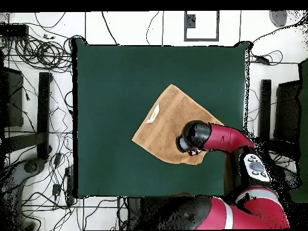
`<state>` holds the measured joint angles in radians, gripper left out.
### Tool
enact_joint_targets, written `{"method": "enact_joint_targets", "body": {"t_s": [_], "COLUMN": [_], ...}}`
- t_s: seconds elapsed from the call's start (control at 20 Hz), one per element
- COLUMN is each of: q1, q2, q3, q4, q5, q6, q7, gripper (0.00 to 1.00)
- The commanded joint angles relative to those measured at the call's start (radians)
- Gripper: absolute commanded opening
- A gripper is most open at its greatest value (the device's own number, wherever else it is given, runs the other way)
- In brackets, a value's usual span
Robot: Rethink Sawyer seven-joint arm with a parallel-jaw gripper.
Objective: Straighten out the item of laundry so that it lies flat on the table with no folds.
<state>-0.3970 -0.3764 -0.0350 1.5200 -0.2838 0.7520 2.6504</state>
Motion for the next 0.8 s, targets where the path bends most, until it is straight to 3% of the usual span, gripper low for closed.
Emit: {"method": "enact_joint_targets", "body": {"t_s": [0.05,0.8], "q1": [0.044,0.01], "q2": [0.047,0.072], "q3": [0.044,0.085], "q4": [-0.053,-0.109], "q5": [0.031,0.054], "q6": [-0.238,-0.154], "q7": [0.141,0.052], "gripper": [1.0,1.0]}}
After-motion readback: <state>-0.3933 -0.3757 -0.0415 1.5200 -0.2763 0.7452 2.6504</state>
